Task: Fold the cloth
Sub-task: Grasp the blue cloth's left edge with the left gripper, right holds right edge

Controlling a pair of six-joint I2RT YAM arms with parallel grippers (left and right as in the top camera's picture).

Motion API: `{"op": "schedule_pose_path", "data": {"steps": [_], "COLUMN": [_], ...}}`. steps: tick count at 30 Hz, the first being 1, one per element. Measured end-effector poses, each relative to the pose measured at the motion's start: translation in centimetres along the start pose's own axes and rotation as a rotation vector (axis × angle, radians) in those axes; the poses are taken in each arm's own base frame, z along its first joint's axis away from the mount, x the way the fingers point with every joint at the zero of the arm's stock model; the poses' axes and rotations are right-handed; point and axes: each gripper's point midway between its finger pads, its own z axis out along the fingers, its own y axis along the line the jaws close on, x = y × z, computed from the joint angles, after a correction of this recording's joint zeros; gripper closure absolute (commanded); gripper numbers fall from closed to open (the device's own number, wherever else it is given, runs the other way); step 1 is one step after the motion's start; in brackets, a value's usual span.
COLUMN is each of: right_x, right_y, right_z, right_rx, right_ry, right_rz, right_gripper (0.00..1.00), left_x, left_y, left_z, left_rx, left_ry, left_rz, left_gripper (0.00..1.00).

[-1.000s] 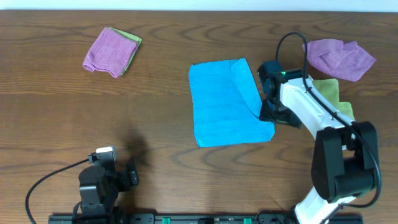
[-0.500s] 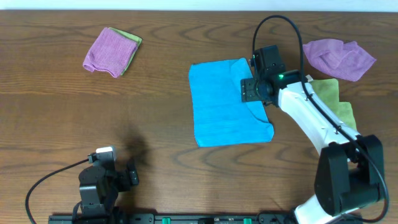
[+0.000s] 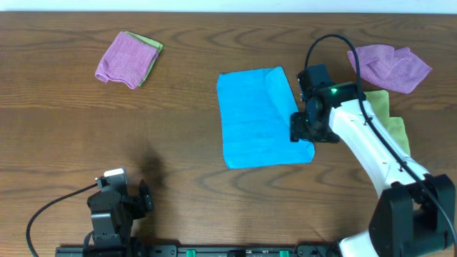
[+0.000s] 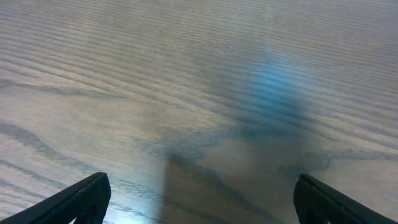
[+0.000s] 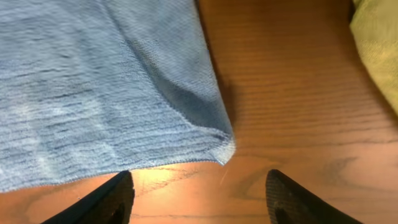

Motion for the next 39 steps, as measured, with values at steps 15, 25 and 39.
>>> {"op": "schedule_pose_path", "data": {"steps": [15,25,39], "right_x": [2.3,1.4,1.2], "right_y": [-1.0,-0.9,-1.3], "right_z": [4.2,5.1,5.5], "right_rx": [-0.003,-0.004,0.022], "right_ry": [0.045,-0.016,-0.023], "right_rz": [0.041,0.041,0.038], "right_gripper": [0.51,0.60,0.83], "left_x": [-2.1,-4.3,-7.8], "left_y": [-5.2,-7.6,-11.2], "left_z": [-0.5,-3.0,-2.8], "left_rx": [0.310,0.451,0.550], "left_ry": [-0.040,0.052,0.389], "left_rz": [-0.287,-0.450,-0.501], "left_gripper": [0.04,0.05,0.05]}}
